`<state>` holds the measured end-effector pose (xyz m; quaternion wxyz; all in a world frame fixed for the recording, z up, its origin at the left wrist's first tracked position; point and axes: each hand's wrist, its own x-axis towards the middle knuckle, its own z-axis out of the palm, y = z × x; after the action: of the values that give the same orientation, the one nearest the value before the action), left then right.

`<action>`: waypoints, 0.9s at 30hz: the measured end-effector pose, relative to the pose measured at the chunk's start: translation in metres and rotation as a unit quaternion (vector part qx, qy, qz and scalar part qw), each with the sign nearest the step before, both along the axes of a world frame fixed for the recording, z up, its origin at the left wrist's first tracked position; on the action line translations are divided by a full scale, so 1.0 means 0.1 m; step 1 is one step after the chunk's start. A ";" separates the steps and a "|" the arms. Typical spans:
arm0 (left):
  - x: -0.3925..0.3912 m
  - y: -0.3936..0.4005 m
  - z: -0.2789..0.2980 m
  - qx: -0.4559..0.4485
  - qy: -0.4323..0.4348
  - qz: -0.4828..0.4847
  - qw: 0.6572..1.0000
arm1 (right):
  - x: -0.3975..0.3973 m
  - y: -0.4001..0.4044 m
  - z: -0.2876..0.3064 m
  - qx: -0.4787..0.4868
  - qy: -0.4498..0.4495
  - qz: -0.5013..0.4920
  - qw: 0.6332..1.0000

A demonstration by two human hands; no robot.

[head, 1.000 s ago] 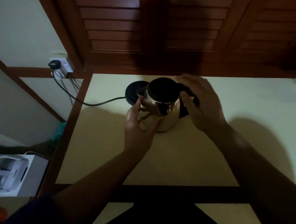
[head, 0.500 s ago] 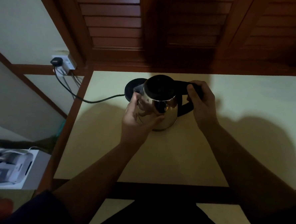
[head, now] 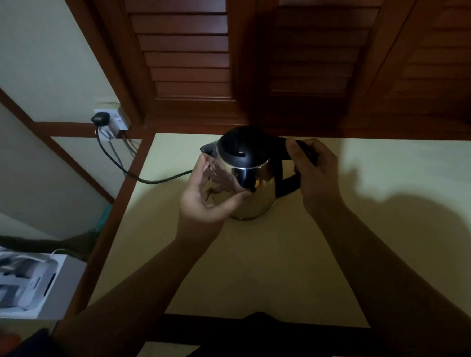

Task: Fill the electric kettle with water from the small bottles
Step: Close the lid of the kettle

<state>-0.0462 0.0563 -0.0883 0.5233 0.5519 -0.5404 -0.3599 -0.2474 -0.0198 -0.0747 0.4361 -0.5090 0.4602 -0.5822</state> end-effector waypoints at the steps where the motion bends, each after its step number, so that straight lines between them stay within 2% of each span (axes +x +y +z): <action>1: 0.02 -0.03 0.05 -0.004 0.007 0.006 1.000 | 0.02 -0.04 0.06 -0.005 -0.005 0.002 1.000; 4: 0.11 -0.18 0.22 -0.019 0.031 0.021 0.999 | 0.08 -0.16 0.27 -0.019 -0.026 0.013 0.999; 12: 0.38 -0.67 0.46 -0.045 -0.011 0.023 0.999 | 0.33 -0.62 0.58 -0.052 -0.072 0.022 0.996; 22: 0.55 -1.12 0.25 -0.013 0.000 0.022 1.000 | 0.53 -1.14 0.23 -0.011 -0.093 0.023 0.995; 27: 0.59 -1.11 0.06 0.021 0.021 0.004 1.000 | 0.58 -1.15 -0.02 0.008 -0.062 0.011 0.998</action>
<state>0.0132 -0.0544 -0.0823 0.5245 0.5572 -0.5195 -0.3801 -0.1893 -0.1349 -0.0769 0.4745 -0.4735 0.4310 -0.6041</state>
